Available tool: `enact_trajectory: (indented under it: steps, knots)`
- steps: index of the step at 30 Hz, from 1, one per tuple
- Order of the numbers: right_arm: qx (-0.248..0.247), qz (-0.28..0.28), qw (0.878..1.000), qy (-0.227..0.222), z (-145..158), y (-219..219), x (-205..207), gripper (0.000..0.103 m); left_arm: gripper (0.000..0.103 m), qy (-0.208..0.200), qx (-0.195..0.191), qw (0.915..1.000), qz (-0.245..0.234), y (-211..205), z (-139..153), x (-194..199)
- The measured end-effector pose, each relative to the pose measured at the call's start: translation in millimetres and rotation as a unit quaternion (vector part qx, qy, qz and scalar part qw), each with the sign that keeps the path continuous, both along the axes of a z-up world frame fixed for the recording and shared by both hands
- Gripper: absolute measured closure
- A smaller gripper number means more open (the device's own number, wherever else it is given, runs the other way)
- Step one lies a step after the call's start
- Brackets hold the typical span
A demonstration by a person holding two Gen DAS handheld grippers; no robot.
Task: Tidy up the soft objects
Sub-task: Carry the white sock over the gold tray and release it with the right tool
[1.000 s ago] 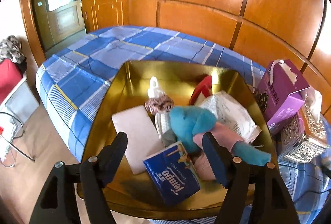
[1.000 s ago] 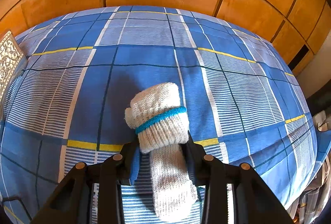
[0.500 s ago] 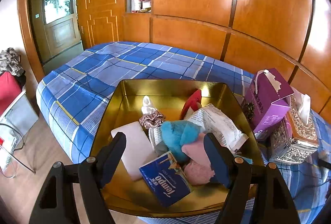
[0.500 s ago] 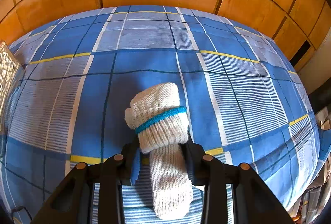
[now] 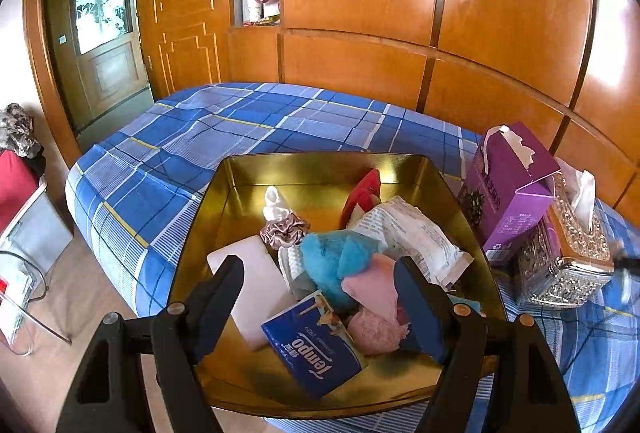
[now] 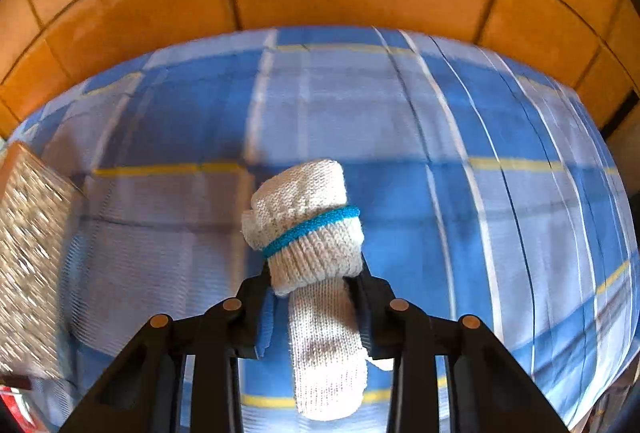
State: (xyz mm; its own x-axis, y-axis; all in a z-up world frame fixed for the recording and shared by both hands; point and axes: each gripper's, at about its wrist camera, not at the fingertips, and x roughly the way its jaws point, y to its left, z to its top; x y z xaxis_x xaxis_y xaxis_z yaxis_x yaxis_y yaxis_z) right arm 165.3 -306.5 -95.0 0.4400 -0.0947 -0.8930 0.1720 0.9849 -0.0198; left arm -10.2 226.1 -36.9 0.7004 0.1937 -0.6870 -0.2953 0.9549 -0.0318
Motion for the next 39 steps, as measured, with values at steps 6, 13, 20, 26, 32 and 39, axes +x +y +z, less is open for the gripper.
enact_trajectory:
  steps: [6, 13, 20, 26, 32, 39]
  knots:
    - [0.009, 0.046, 0.999, -0.026, 47, 39, 33, 0.07, 0.025, 0.003, 0.003, 1.0, -0.001, 1, -1, 1]
    - [0.024, 0.136, 0.988, -0.07, 112, 118, 64, 0.07, 0.025, 0.004, 0.0, 1.0, -0.002, 2, -4, 0]
    - [0.048, 0.233, 0.968, -0.082, 142, 212, 70, 0.07, 0.025, 0.004, -0.001, 1.0, -0.004, 2, -3, -3]
    - [0.078, 0.301, 0.947, -0.083, 149, 275, 51, 0.07, 0.025, 0.001, 0.0, 1.0, -0.002, 4, -1, -7]
    - [0.112, 0.372, 0.919, -0.073, 147, 318, 13, 0.07, 0.025, -0.005, -0.003, 1.0, 0.005, 9, 1, -11]
    - [0.126, 0.413, 0.9, -0.057, 120, 343, -30, 0.07, 0.025, -0.013, -0.006, 0.9998, 0.014, 13, 4, -13]
